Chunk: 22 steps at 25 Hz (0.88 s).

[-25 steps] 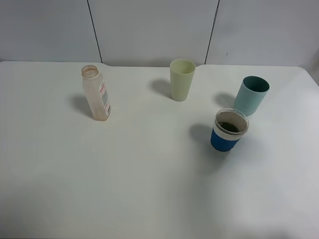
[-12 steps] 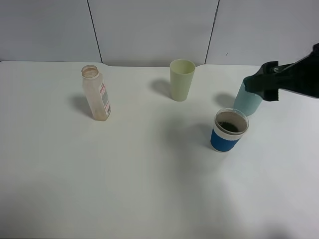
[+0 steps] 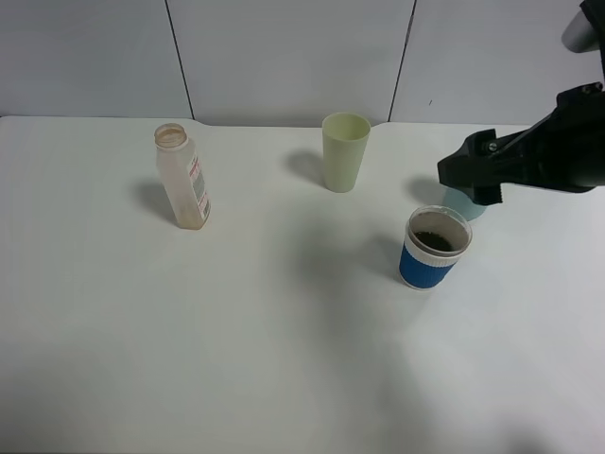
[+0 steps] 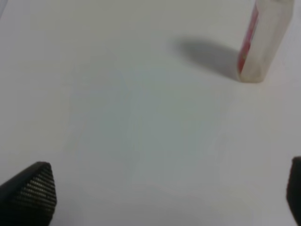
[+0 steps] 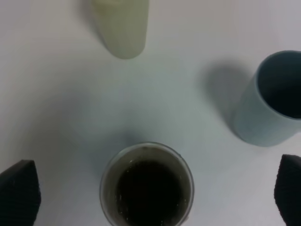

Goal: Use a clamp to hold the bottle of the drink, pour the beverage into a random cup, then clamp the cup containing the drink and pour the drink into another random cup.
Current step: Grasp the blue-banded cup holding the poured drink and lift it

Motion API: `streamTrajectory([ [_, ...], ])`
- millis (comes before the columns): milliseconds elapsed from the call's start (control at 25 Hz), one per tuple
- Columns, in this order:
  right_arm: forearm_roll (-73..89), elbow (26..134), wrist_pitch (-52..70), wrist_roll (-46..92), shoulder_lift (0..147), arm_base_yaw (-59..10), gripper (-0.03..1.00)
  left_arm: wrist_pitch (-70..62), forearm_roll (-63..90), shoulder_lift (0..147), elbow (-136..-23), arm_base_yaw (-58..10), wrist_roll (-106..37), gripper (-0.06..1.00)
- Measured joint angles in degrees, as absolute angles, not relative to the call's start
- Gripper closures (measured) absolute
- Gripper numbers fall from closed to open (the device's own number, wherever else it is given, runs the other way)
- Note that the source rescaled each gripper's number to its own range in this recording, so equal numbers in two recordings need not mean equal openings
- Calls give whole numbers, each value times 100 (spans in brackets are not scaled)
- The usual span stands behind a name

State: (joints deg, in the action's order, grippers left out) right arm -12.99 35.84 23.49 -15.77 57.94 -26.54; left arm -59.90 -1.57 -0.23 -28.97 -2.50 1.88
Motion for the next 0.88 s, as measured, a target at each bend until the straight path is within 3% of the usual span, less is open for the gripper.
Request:
streamTrajectory([
  [200, -1135, 3584, 2191, -1243, 5908, -2250, -3, -5990, -157, -23, -2897, -250, 188, -6],
  [480, -1049, 3584, 1813, -821, 6547, -2242, -3, -5990, -157, -23, -2897, -250, 188, -6],
  [880, -1375, 3288, 187, -719, 7110, -2294, -3, -5990, -157, -23, -2897, -250, 188, -6],
])
